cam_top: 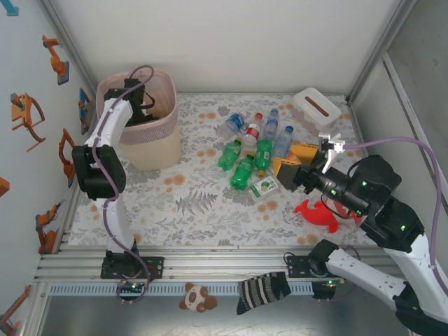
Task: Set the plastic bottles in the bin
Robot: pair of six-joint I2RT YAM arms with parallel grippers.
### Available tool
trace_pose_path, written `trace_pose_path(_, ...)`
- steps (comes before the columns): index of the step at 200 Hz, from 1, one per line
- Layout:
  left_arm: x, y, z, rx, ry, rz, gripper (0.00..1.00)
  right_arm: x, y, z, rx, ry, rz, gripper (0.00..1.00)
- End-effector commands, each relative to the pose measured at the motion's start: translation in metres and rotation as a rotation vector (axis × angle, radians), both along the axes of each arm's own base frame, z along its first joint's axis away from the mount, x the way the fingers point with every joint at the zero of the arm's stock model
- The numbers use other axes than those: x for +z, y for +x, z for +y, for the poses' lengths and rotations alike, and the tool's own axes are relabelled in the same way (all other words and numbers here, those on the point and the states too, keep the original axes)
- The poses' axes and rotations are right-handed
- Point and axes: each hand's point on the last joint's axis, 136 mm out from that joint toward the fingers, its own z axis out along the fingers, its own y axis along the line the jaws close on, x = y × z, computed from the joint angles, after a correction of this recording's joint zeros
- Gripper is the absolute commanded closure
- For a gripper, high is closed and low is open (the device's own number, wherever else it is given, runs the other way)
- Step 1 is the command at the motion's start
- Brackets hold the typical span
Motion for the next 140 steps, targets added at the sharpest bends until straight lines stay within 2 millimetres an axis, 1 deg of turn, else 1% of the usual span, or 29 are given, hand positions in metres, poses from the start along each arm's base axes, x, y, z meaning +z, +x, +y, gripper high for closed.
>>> trace_pose_path(1, -0.001, 0.003, -0.001, 0.0, -0.014, -0.007, 0.21, 0.005, -0.001, -0.004, -0.014, 0.018, -0.005, 0.17)
trace_pose_path(19, 0.02, 0.006, -0.004, -0.005, -0.032, -0.066, 0.17, 0.004, -0.001, -0.003, -0.013, 0.018, -0.004, 0.17)
trace_pose_path(54, 0.057, 0.005, -0.004, 0.003, -0.052, -0.164, 0.13, 0.004, -0.001, -0.003, -0.013, 0.019, -0.005, 0.18)
trace_pose_path(93, 0.096, 0.002, -0.004, 0.008, -0.066, -0.251, 0.11, 0.005, -0.001, -0.004, -0.013, 0.018, -0.007, 0.18)
trace_pose_path(140, 0.141, -0.005, -0.005, -0.002, -0.086, -0.351, 0.11, 0.004, -0.001, -0.005, -0.017, 0.013, -0.005, 0.18)
